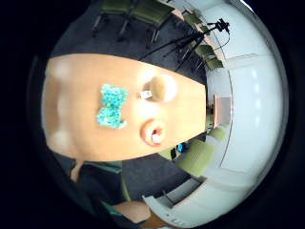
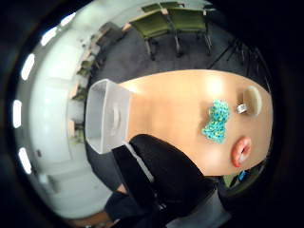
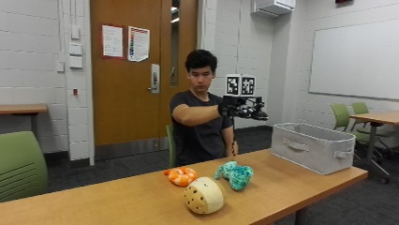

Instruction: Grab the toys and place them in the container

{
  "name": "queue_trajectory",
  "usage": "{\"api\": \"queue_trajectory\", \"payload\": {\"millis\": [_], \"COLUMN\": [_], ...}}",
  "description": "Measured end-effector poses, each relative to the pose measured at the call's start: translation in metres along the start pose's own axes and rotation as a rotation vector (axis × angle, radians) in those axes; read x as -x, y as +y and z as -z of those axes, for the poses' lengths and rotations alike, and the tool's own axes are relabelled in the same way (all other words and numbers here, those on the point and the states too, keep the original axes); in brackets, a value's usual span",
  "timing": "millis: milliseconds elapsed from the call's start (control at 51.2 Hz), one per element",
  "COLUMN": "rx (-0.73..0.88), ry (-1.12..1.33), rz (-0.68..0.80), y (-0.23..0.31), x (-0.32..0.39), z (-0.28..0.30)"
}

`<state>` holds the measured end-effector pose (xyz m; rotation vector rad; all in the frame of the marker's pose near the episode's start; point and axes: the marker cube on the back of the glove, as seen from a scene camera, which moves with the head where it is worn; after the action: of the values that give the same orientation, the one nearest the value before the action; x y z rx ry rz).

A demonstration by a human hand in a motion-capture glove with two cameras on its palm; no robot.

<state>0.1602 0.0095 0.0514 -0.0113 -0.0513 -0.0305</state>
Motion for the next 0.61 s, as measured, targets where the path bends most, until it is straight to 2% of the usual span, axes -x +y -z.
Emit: {"api": "queue_trajectory", "payload": {"millis": [293,606], "rx": [0.068,0.172], "ry": [-0.061,-0.057], "rz": [-0.041,-0.057], "y": [0.009,0.017], "x": [-0.037,-0.039], "z": [-0.091,-0.188]}}
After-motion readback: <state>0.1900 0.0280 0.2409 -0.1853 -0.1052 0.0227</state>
